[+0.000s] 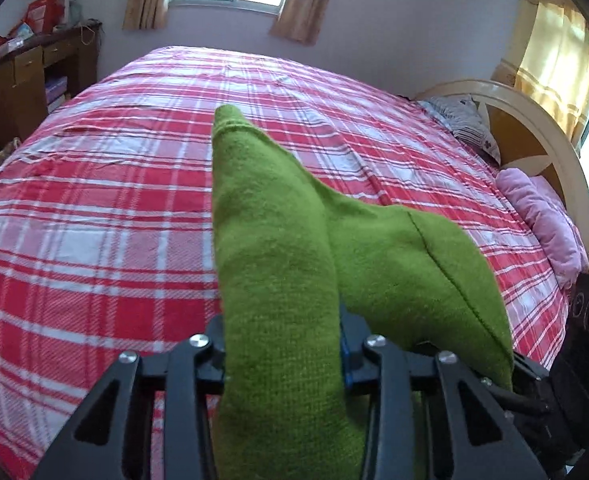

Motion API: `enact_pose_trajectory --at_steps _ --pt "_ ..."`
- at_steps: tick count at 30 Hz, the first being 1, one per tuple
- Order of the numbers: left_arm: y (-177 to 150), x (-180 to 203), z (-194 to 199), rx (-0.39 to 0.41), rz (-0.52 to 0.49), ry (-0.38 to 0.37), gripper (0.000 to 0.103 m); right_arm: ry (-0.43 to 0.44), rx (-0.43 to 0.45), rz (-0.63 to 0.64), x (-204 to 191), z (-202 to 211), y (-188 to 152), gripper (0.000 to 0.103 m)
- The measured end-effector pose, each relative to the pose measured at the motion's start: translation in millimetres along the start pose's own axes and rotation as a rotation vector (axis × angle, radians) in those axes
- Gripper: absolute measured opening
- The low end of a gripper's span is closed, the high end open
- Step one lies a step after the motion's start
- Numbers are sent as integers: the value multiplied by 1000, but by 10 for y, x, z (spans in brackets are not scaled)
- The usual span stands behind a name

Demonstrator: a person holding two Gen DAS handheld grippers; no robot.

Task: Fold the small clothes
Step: 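Lift the strip end with both grippers and fold it over the other end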

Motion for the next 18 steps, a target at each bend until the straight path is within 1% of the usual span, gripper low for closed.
enact_pose_trajectory --at_steps 6,11,18 --pt "-13 -75 207 24 10 31 39 -20 21 61 -260 70 58 37" --pt "-44 -224 374 46 25 64 39 8 23 72 -476 89 68 37" --pt "-176 -529 559 56 93 99 38 53 -3 110 -784 -17 7 37"
Point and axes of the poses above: each gripper's, at about its wrist camera, not at the fingertips, and z roughly against the way its jaws point, x to its right, y to its top, the point moved 6 cm from there along -z, roughly the way its jaws point, and after that the axes turned 3 degrees about -y, right-handed, at the moved point
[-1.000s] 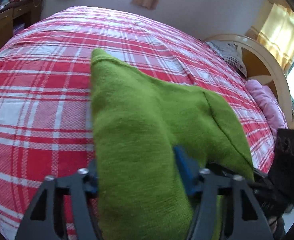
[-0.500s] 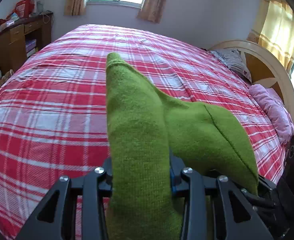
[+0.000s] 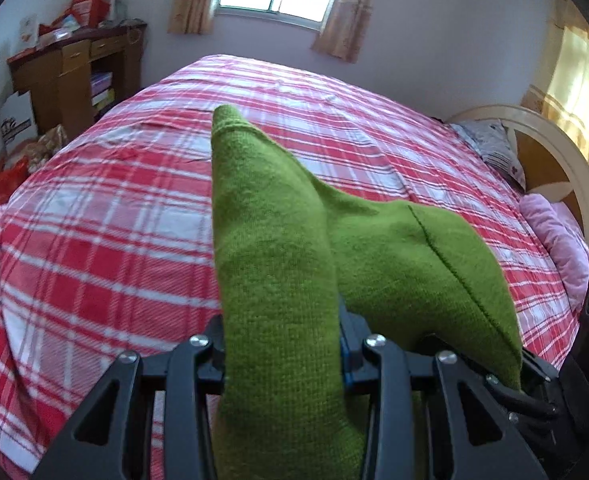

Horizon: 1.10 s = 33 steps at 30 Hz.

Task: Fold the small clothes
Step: 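Lift the strip end with both grippers and fold it over the other end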

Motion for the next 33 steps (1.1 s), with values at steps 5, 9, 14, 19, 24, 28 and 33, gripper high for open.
enact_pose_trajectory --at_steps 5,9,14,19,24,28,33 --pt "-51 -241 95 2 50 23 38 36 -24 35 -231 -116 -8 37" --pt "-38 -419 209 19 77 44 38 69 -33 59 -415 -206 31 37" --pt "3 -706 358 43 122 76 38 111 -41 116 -736 -334 82 37" --pt "62 -1055 532 83 165 139 38 162 -51 170 -1108 -534 159 37" --pt "154 -1347 666 121 189 203 38 215 -49 199 -1402 -750 240 37" --pt "274 -1589 718 149 201 239 38 249 -38 241 -1676 -941 341 37" --pt "457 -1853 723 179 209 289 38 284 -10 285 -1910 -1196 513 37"
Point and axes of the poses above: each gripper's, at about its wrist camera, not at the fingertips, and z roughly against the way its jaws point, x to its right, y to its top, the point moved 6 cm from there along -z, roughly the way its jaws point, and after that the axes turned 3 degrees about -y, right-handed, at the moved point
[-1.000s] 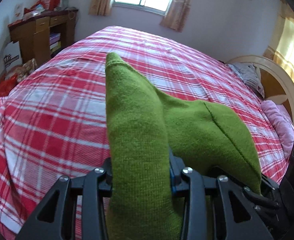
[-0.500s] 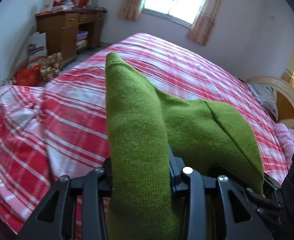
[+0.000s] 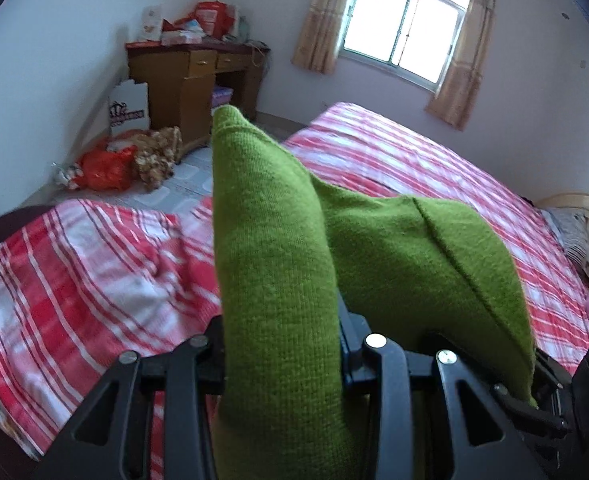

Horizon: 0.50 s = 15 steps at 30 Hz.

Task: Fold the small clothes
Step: 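Lift the strip end with both grippers and fold it over the other end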

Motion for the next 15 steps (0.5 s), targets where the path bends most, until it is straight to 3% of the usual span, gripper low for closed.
enact_pose_trajectory --at_steps 5,10,13,15 --pt "241 -173 -201 28 -28 62 38 27 41 27 -37 -386 217 37" --pt "285 -335 -686 32 -45 114 38 6 48 56 95 -893 264 37" --pt "162 -452 -1076 -50 -36 180 39 -31 -36 34 335 -1361 107 37" --pt "117 -548 -1158 -58 5 168 40 -50 -82 -1 502 -1552 17 37"
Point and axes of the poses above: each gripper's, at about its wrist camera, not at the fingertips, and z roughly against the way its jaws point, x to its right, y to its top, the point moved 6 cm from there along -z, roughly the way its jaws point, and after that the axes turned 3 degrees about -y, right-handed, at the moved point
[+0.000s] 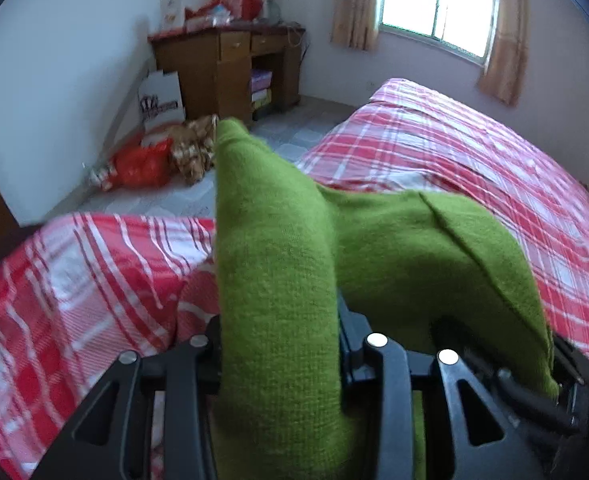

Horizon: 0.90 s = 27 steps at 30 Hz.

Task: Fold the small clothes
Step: 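Lift the strip end with both grippers and fold it over the other end, then lower the folded bundle onto the bedspread and open both grippers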

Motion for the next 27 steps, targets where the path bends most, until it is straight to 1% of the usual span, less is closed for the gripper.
enact_pose_trajectory --at_steps 2,5,7,8,10,11,12,13,15,17,18,19,21,23,25,26,27 --pt "14 -48 -1 -5 32 -30 42 66 -29 -97 158 -79 17 37" --pt "6 -42 -34 -14 21 -25 45 127 -73 -189 304 -192 -4 38" --pt "0 -26 -30 -14 29 -28 49 162 -93 -248 386 -242 -19 40" --pt "-5 -23 -36 -14 38 -33 50 175 -105 -279 429 -266 -33 44" --pt "32 -92 -84 -26 77 -47 62 176 -119 -306 455 -264 -56 47" --pt "25 -156 -85 -43 115 -64 64 165 -120 -301 445 -231 -67 51" --pt "23 -183 -94 -56 135 -74 69 142 -122 -284 429 -168 -82 55" --pt "15 -219 -77 -66 150 -84 73 128 -120 -273 421 -107 -102 56" --pt "-21 -279 24 -71 182 -121 73 102 -105 -247 402 97 -151 61" --pt "-107 -314 194 -60 230 -186 72 92 -103 -224 378 287 -239 66" --pt "-182 -325 299 -51 243 -218 72 88 -113 -207 353 329 -282 67" --pt "-237 -329 375 -43 246 -235 73 88 -138 -175 316 371 -379 67" --pt "-384 -357 559 -16 254 -248 76 94 -166 -149 279 399 -536 67" --pt "-520 -331 659 -24 253 -262 76 84 -133 -113 212 458 -645 67" --pt "-600 -281 666 -39 250 -272 76 71 -132 -112 158 467 -695 66" --pt "-646 -248 659 -46 251 -285 76 68 -132 -118 134 464 -704 61" --pt "-679 -194 625 -56 251 -303 76 58 -132 -120 121 474 -720 51"
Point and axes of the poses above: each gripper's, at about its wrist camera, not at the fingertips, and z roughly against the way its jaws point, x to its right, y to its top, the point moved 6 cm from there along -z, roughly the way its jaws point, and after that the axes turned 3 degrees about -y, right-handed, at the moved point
